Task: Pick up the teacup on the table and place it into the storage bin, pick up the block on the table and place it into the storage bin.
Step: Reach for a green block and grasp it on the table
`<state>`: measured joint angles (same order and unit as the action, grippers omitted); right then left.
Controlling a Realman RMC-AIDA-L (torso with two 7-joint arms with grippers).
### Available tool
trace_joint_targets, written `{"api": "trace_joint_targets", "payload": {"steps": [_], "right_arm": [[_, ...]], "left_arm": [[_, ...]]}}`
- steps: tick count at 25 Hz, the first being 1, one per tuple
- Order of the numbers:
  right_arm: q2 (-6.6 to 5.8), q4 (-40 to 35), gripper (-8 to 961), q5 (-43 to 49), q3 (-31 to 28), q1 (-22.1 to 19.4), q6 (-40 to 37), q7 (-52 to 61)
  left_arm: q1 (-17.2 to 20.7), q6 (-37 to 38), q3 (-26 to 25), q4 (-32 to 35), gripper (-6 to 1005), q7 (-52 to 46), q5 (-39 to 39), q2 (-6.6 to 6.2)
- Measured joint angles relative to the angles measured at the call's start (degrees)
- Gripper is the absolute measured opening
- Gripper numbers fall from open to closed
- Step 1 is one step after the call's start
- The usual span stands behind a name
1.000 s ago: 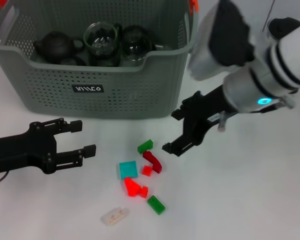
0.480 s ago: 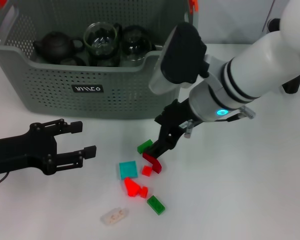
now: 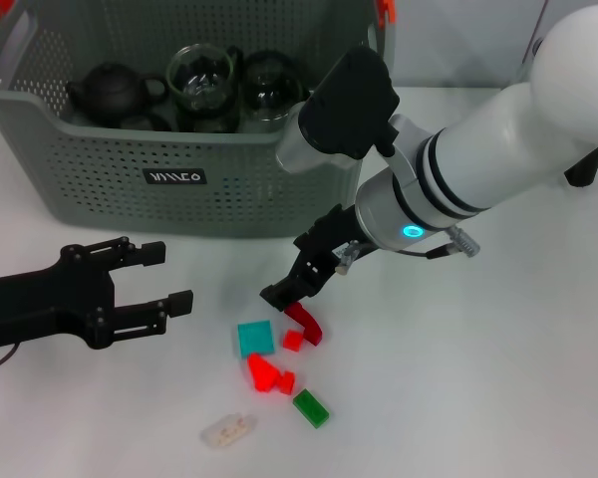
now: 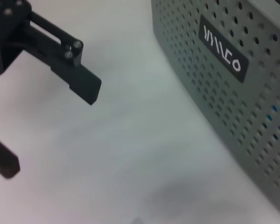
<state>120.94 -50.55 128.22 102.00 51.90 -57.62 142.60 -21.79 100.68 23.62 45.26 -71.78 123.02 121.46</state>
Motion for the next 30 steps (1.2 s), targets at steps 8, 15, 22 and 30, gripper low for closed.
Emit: {"api": "trace_joint_targets", "payload": {"steps": [8, 15, 22, 30], "right_arm": [[-0.01, 2.40, 881, -3.75, 0.72, 0.07, 3.08, 1.66], [0.07, 4.29, 882, -4.70, 3.15, -0.13, 7.60, 1.64], [0.26, 5.82, 882, -5.64, 6.03, 0.08, 10.13, 1.48], [0.26, 7.09, 877, -6.23, 7.37, -0.01, 11.50, 1.14]], "left_arm": [[0.00, 0.22, 0.16, 0.00, 763, 0.10, 0.03, -0.04], [0.00, 0.43, -0.03, 0.00, 763, 0.58, 0.03, -0.08], [0.03, 0.49, -0.07, -0.02, 763, 0.59, 0.03, -0.09], [0.46, 0.49, -0.07, -0.09, 763, 0.63, 0.03, 0.08]]}}
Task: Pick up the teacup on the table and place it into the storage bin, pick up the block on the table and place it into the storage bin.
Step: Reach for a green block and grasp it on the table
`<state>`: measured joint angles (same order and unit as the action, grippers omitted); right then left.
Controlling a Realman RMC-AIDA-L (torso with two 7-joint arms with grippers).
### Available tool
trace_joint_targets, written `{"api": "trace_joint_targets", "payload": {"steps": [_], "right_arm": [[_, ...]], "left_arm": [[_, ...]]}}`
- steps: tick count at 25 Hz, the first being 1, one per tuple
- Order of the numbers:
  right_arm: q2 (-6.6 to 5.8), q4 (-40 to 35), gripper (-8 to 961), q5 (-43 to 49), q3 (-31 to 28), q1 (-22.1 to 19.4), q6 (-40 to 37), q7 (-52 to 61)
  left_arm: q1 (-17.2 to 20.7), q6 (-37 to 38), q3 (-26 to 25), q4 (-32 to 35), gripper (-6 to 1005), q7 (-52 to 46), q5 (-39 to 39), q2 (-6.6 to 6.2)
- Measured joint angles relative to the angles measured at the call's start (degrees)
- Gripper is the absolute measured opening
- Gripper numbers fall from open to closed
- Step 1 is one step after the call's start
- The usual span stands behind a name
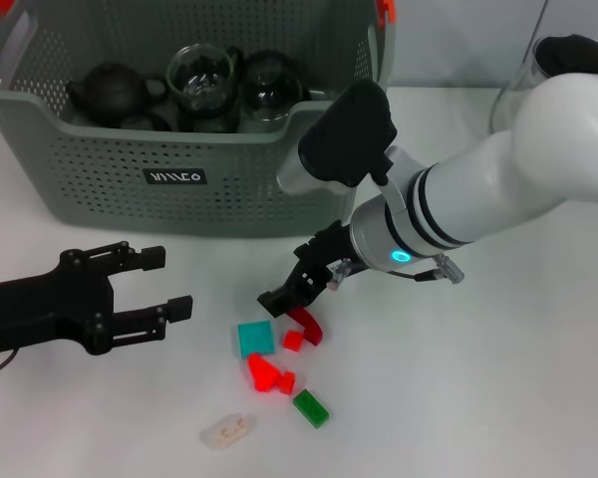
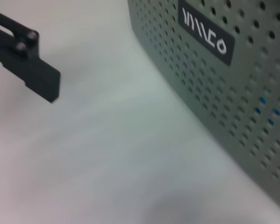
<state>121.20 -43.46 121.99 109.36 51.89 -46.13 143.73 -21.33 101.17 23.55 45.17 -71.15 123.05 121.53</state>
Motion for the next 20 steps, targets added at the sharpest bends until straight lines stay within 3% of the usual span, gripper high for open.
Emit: {"api": "trace_joint_targets", "payload": {"steps": [20], "right_arm": [[-0.09, 0.24, 843, 0.27, 1.47, -0.50, 2.03, -0.12]], "left_arm": [[0.33, -0.22, -0.08, 0.00, 763, 0.65, -0.19, 0.10]]}}
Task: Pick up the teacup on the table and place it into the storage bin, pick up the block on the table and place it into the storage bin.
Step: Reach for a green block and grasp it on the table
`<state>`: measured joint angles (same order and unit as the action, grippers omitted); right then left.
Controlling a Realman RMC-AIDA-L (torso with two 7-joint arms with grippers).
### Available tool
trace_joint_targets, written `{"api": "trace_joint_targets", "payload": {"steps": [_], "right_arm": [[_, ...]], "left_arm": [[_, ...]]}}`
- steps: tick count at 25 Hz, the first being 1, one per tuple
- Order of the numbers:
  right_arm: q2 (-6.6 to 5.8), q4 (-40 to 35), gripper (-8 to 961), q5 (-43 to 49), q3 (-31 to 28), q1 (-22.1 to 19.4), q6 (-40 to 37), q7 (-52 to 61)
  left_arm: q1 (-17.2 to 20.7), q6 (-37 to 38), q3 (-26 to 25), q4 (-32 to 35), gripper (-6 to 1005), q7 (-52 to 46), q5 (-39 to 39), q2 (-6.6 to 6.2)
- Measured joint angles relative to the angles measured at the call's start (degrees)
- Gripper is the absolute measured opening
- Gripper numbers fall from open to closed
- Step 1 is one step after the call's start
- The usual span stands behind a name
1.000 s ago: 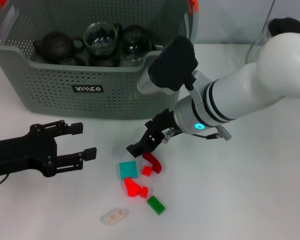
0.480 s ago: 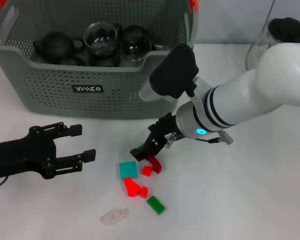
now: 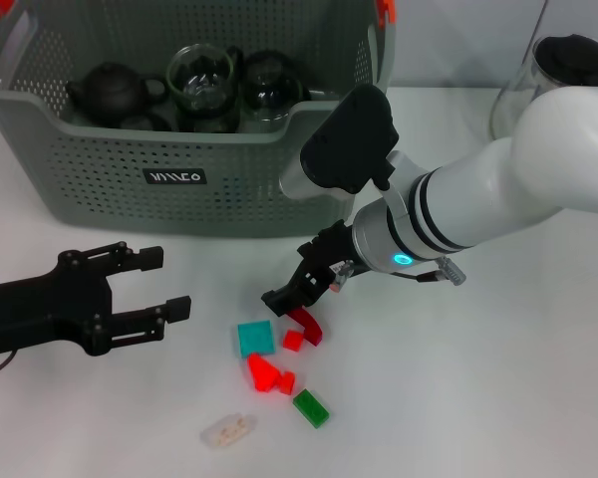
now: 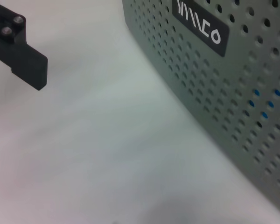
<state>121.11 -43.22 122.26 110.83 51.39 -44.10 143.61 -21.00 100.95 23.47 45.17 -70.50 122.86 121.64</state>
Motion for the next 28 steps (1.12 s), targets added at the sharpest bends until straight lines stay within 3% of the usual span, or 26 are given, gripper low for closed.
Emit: {"api": "trace_joint_targets", "payload": {"steps": [10, 15, 28], "right_arm": [[0.00, 0.84, 826, -0.21, 0.00, 0.19, 0.82, -0.49], [0.08, 0.87, 686, -0.74, 0.35, 0.29, 1.24, -0.86], [0.45, 3.04, 685, -3.85, 1.76, 0.30, 3.94, -0.89]], "left_arm": [[0.01, -0.33, 0.00, -0.09, 763, 0.11, -0.08, 0.00], [0.00, -0.35, -0.01, -0.09, 763, 0.18, -0.02, 0.00], [0.00, -0.08, -0.10, -0.09, 763, 0.66, -0.21, 0.00]]}}
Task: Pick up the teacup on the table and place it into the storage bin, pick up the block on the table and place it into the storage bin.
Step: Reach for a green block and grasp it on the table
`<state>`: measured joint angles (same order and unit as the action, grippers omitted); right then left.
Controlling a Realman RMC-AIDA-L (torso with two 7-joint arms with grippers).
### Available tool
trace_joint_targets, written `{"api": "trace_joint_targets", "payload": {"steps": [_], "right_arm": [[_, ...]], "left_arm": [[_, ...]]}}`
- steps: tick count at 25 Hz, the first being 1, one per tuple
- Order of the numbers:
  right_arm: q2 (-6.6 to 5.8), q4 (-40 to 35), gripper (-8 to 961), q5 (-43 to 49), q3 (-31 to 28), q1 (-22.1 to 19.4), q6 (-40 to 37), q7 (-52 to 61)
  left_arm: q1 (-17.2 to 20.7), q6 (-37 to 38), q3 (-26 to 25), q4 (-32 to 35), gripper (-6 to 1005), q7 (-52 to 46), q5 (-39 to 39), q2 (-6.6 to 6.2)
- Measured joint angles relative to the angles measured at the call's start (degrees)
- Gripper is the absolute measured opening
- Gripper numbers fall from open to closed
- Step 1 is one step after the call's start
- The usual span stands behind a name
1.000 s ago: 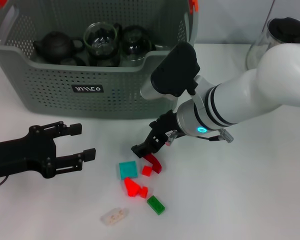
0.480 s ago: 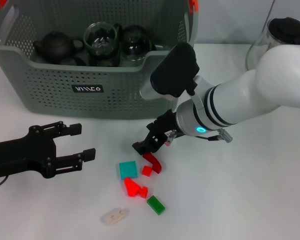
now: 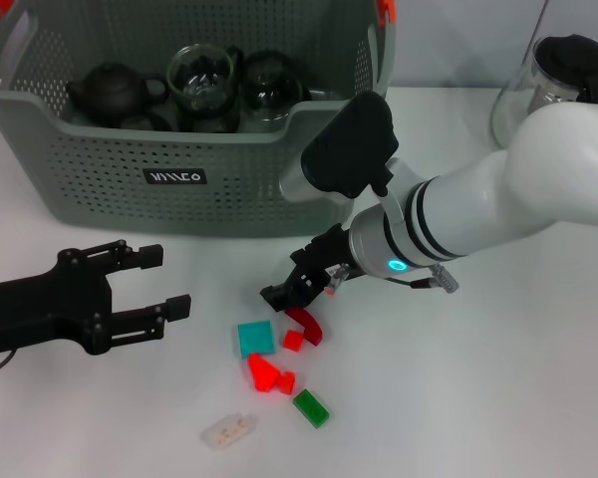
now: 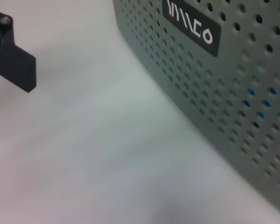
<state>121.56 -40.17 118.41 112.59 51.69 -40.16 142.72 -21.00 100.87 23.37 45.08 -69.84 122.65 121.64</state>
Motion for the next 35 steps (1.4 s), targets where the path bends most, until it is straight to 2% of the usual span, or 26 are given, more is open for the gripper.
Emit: {"api": "trace_joint_targets", "payload": {"steps": [35], "right_arm": [[-0.01, 0.71, 675, -1.60, 1.22, -0.31, 1.03, 0.59]], "left_arm": [[0.35, 0.11, 0.01, 0.00, 763, 1.02, 0.02, 0.00]]}}
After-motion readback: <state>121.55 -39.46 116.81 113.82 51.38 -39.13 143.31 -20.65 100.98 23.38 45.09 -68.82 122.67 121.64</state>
